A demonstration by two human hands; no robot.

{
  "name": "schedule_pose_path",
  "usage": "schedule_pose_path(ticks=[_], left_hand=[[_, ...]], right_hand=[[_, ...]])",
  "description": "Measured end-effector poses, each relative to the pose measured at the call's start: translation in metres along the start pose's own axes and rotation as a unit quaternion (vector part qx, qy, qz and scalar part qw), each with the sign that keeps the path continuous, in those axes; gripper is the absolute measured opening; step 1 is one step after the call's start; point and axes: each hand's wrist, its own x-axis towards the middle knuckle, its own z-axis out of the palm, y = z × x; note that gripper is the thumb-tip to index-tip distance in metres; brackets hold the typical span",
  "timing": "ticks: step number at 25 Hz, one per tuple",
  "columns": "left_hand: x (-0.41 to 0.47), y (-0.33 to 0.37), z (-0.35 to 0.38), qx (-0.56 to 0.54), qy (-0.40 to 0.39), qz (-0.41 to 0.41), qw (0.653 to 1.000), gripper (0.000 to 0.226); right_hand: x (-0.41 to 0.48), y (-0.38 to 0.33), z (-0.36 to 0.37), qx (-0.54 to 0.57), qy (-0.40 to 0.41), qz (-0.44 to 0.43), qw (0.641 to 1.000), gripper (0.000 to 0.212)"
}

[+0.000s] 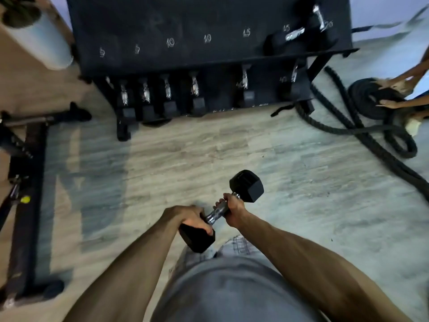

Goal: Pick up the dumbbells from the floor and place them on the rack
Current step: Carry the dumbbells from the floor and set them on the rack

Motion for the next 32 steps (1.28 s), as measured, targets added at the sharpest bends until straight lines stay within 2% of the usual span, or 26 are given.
schedule_pose_path(ticks=[2,4,7,16,22,32], left_hand=[[0.007,-0.001,-0.047,0.019,-0.002,0.010,1.000,0.066],[0.011,0.001,-0.093,0.038,-0.001,0.007,0.999,0.064],[0.019,0.008,-0.155,0.064,-0.003,0.006,0.998,0.070],[0.092,0.045,-0.325,0.086,0.006,0.006,0.996,0.078],[0.130,0.098,-0.430,0.045,-0.002,-0.007,0.999,0.075],[0.196,0.154,-0.587,0.035,-0.010,0.010,0.999,0.087]], right_hand=[[0.009,-0.030,0.026,0.022,0.010,-0.009,1.000,0.013],[0.018,-0.061,0.051,0.041,0.011,-0.013,0.999,0.012],[0.034,-0.105,0.084,0.059,0.015,-0.025,0.998,0.009],[0.115,-0.258,0.157,0.068,0.009,-0.017,0.997,0.017],[0.160,-0.376,0.186,0.031,0.000,-0.008,0.999,0.006],[0.231,-0.542,0.235,-0.034,0.005,-0.024,0.999,0.008]])
